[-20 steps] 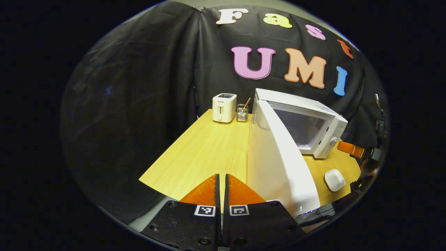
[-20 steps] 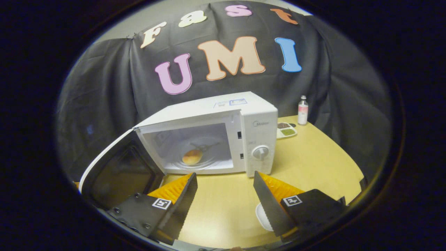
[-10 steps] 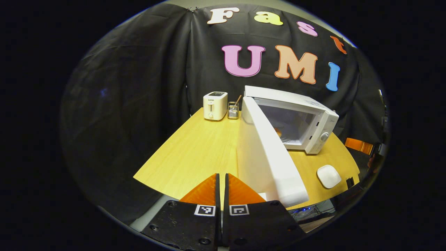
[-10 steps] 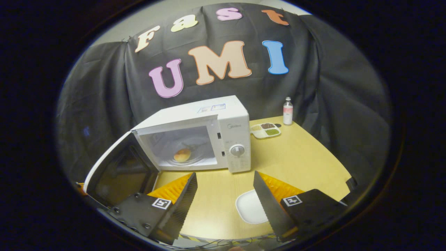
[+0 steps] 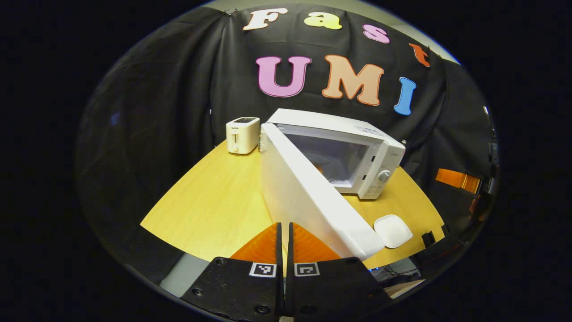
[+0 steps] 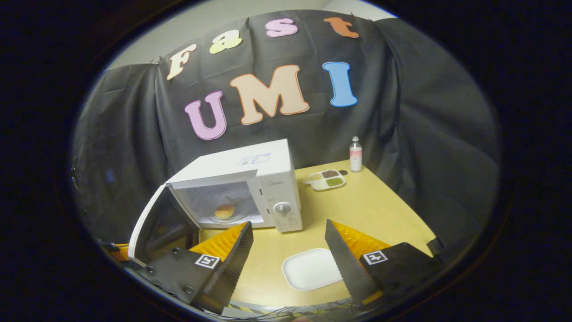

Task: Open the microwave oven with the left hand, put the food in, and close the microwave oven.

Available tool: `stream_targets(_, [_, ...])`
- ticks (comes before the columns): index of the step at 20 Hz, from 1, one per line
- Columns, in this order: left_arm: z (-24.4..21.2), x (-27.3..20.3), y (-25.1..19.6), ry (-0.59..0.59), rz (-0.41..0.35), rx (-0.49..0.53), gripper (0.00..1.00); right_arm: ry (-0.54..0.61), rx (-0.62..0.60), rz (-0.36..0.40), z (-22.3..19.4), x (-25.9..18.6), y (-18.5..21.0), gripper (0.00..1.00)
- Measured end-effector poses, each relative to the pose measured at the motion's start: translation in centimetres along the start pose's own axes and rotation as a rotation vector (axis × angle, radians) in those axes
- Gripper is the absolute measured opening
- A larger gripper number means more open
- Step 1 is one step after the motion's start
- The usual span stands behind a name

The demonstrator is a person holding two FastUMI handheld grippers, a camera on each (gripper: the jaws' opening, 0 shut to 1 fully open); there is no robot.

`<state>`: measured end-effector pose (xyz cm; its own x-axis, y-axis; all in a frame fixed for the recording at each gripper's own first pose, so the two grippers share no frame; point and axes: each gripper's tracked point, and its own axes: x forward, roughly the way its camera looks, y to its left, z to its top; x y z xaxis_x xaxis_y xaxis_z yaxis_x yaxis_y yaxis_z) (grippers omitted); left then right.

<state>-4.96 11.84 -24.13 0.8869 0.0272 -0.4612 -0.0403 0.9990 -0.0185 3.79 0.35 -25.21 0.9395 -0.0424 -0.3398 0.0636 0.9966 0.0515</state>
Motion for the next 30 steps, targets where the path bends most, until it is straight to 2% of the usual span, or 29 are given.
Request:
stream_targets(2, [0.2, 0.6, -1.8, 0.004, -0.018, 0.007, 0.01, -0.005, 0.007, -0.007, 0.7, -0.4, -1.2, 1.0])
stream_targets(3, [0.3, 0.8, -2.8, 0.005, -0.027, 0.012, 0.01, -0.009, 0.008, -0.01, 1.0, -0.5, -1.8, 0.92])
stream_targets(4, [0.6, 1.1, -3.6, 0.003, -0.037, 0.017, 0.01, -0.013, 0.008, -0.016, 1.3, -0.6, -2.4, 1.0])
stream_targets(7, [1.3, 2.0, -5.8, -0.002, -0.054, 0.036, 0.01, -0.022, -0.003, -0.031, 2.1, -0.8, -4.1, 0.99])
stream_targets(8, [1.5, 2.5, -6.4, -0.005, -0.06, 0.038, 0.0, -0.023, -0.004, -0.035, 2.2, -0.8, -4.6, 0.91])
stream_targets(9, [1.7, 2.8, -7.0, -0.008, -0.068, 0.035, 0.01, -0.023, -0.002, -0.039, 2.3, -0.9, -5.0, 0.99])
stream_targets(10, [1.9, 3.2, -7.8, -0.009, -0.077, 0.032, 0.01, -0.024, 0.001, -0.043, 2.5, -1.0, -5.6, 1.0])
stream_targets(21, [4.5, 8.3, -14.7, -0.032, -0.145, 0.057, 0.01, -0.028, 0.036, -0.126, 2.6, -2.2, -11.2, 1.0])
stream_targets(22, [4.8, 8.8, -15.2, -0.035, -0.149, 0.062, 0.01, -0.026, 0.04, -0.134, 2.4, -2.4, -11.6, 0.92])
stream_targets(29, [6.4, 12.6, -18.4, -0.054, -0.175, 0.062, 0.02, -0.017, 0.048, -0.147, 1.6, -2.6, -12.4, 0.92])
stream_targets(30, [6.6, 13.0, -18.8, -0.054, -0.176, 0.064, 0.0, -0.015, 0.045, -0.141, 1.4, -2.6, -12.2, 0.92])
